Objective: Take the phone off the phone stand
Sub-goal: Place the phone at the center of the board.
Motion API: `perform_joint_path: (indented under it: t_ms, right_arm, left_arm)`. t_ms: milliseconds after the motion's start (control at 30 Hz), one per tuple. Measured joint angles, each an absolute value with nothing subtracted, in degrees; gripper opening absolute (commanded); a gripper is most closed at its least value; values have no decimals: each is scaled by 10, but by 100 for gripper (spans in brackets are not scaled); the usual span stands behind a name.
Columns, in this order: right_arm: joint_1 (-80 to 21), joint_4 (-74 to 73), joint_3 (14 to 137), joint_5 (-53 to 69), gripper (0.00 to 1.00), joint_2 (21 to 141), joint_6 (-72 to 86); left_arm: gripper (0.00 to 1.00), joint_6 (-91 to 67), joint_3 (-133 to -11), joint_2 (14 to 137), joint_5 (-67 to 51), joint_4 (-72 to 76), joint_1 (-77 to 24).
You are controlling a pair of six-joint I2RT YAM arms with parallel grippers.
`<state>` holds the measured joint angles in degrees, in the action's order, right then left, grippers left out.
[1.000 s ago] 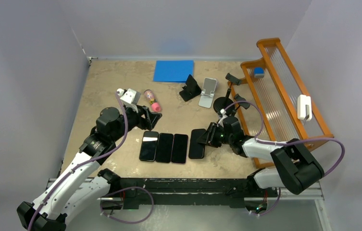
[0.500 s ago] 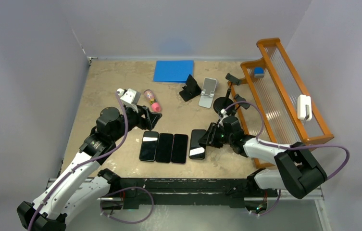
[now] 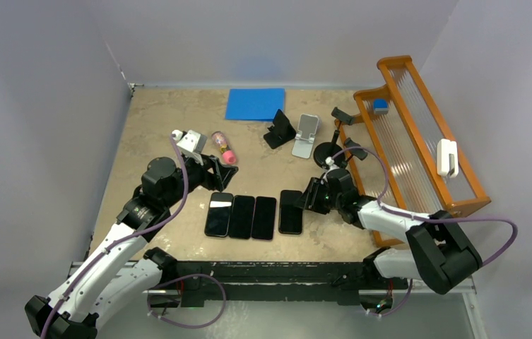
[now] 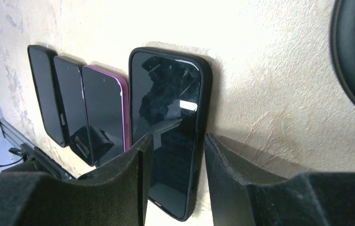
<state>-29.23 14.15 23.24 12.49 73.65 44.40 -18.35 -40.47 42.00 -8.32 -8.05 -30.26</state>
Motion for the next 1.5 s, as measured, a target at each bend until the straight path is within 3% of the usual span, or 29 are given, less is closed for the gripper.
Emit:
perform_joint_path:
  t_ms: [633, 1033, 1500]
  right_arm:
    - [-297, 128, 262, 65, 47, 731, 416]
    - [-324, 143, 294, 5, 35, 721, 412]
    - [-382, 170, 393, -112, 30, 849, 373]
  left_arm:
    - [65, -183, -405, 424, -83, -81, -303]
    - [64, -183, -405, 427, -84, -82, -303]
    - [64, -183, -405, 430, -86, -82, -303]
